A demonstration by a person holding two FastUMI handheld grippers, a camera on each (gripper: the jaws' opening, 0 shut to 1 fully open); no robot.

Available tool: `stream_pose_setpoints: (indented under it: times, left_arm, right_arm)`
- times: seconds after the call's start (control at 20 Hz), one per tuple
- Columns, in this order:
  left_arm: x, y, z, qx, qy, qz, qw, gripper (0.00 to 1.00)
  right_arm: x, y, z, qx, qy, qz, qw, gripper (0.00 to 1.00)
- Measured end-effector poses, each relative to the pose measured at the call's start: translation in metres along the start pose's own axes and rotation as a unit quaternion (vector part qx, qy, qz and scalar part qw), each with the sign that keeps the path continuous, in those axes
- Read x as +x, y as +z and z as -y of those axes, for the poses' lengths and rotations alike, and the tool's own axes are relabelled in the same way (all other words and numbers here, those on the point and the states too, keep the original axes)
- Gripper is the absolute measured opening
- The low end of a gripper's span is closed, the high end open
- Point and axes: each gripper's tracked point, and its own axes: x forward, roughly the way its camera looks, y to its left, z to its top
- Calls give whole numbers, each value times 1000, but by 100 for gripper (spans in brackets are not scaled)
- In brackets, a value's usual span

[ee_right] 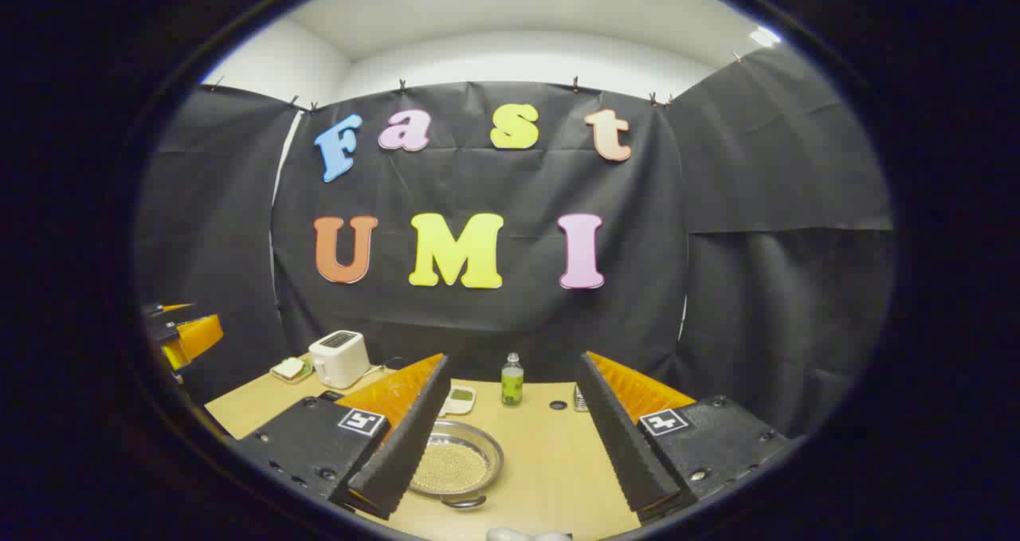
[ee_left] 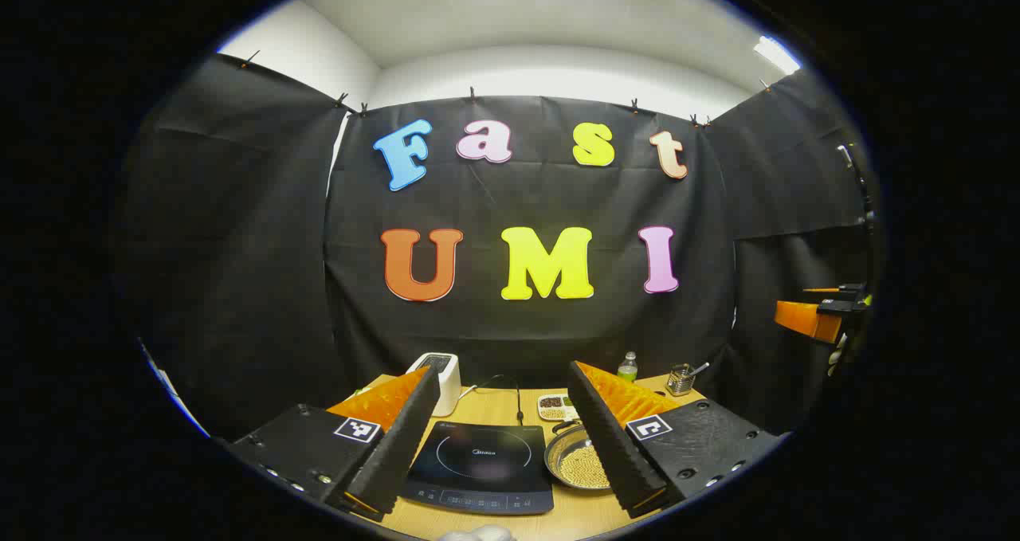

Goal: First push the handle of the pot to place it horizontally, then grasp the pot with both hands and set it on the induction cooktop.

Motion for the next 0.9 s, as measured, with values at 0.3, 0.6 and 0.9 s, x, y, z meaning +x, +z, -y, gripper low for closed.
stream_pose_setpoints:
  times: [0.3,0.6,0.9]
  left_arm:
    - [-1,0,-3,-2,-2,1,1000,96]
    - [0,-3,-8,-4,1,-1,1000,96]
    - [-3,-6,-11,-7,-1,-6,1000,96]
  right_arm:
    - [-2,8,-9,-9,1,9,1000,99]
    - [-4,9,-10,-17,-7,6,1000,99]
    - [-10,11,-12,-23,-10,3,1000,95]
